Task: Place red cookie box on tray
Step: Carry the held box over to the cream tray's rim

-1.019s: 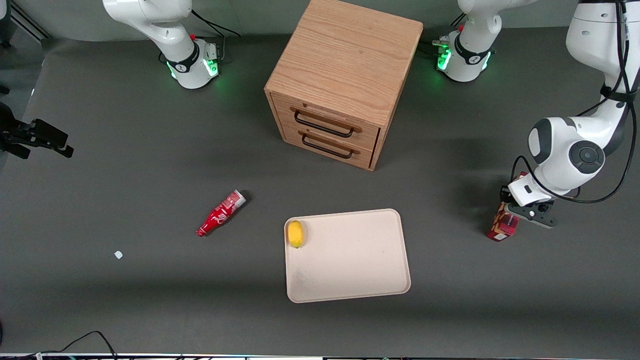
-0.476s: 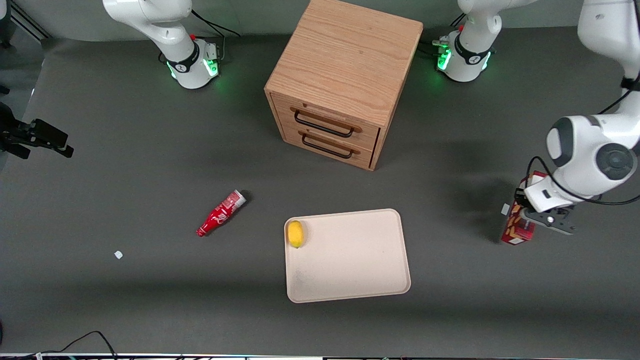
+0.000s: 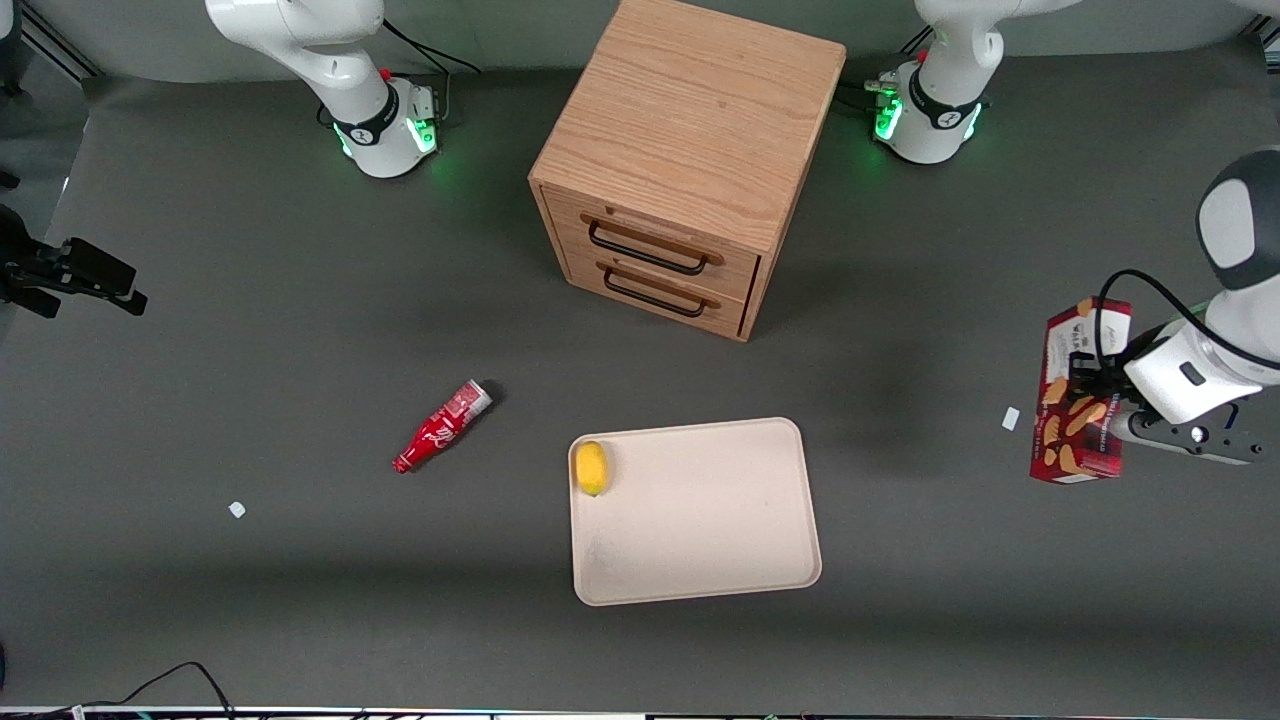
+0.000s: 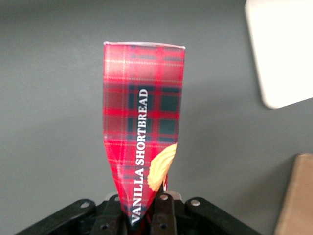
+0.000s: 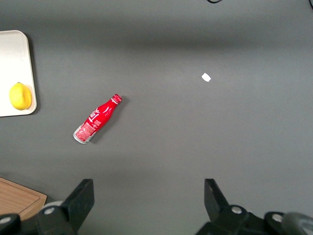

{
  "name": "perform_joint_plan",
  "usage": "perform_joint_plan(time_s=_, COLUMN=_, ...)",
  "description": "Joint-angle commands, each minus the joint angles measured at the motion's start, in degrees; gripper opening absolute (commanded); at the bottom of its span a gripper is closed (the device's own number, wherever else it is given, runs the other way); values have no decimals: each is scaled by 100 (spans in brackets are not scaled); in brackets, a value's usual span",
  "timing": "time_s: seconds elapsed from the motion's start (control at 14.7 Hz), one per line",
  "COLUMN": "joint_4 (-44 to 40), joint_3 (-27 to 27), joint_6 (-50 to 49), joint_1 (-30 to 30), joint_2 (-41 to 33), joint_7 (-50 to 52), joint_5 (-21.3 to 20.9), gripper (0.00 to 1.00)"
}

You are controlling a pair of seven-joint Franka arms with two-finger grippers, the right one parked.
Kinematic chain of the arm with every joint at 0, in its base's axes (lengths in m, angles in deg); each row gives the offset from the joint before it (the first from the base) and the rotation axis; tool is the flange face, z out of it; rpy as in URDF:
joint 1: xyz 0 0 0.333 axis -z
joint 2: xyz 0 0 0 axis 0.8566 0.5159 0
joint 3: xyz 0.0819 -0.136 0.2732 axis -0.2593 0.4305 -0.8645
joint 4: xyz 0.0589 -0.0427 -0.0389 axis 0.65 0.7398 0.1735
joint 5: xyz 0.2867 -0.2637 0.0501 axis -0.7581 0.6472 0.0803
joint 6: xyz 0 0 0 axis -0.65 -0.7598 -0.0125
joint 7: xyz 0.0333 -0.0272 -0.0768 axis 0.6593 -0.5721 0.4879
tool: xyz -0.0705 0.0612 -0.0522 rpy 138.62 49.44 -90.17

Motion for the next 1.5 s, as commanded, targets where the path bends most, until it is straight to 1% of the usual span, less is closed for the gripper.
perform_joint_plan(time_s=0.0, joint_4=-962, joint_3=319, joint_6=-503, joint_1=312, joint_2=547, joint_7=1266, joint_5=55, gripper=0)
perform_joint_plan(time_s=0.14, joint_4=-1296, joint_3=565, joint_6=-381, joint_1=575, joint_2=933, joint_7=2302, joint_5=72, gripper=0)
perform_joint_plan(time_s=0.27, joint_4=-1753, joint_3=803, joint_6=-57, joint_1=874, joint_2=1469, joint_7=3409, joint_5=37, gripper=0)
perform_joint_plan(time_s=0.41, joint_4=-1913, joint_3=812, joint_6=566, joint_1=1243, joint_2=1935, joint_7=4001, joint_5=-41, gripper=0)
perform_joint_plan(time_s=0.48, joint_4=-1913, joint_3=804, joint_6=900, joint_1=1366, joint_2=2129, joint_7=4169, joint_5=-164, gripper=0)
perform_joint_plan(time_s=0.54, joint_4=-1904, joint_3=803, joint_6=1181, joint_1=1481, joint_2=2322, joint_7=4327, joint_5=-435, gripper=0)
perform_joint_plan(time_s=0.61, joint_4=-1904, joint_3=812, joint_6=1393, joint_1=1604, joint_2=2516, joint_7=4476, joint_5=-759, gripper=0)
perform_joint_plan(time_s=0.68, joint_4=-1904, joint_3=812, joint_6=1569, joint_1=1675, joint_2=2692, joint_7=4521, joint_5=-980, gripper=0)
perform_joint_plan(time_s=0.82, joint_4=-1869, joint_3=795, joint_6=1895, joint_1=1789, joint_2=2982, joint_7=4531, joint_5=-1166, gripper=0)
perform_joint_plan(time_s=0.95, joint_4=-1860, joint_3=786, joint_6=2001, joint_1=1851, joint_2=3228, joint_7=4539, joint_5=-1394, gripper=0)
perform_joint_plan(time_s=1.09, joint_4=-1852, joint_3=768, joint_6=2229, joint_1=1912, joint_2=3413, joint_7=4539, joint_5=-1439, gripper=0)
perform_joint_plan(time_s=1.43, joint_4=-1808, joint_3=733, joint_6=2248, joint_1=1948, joint_2=3572, joint_7=4531, joint_5=-1492, gripper=0)
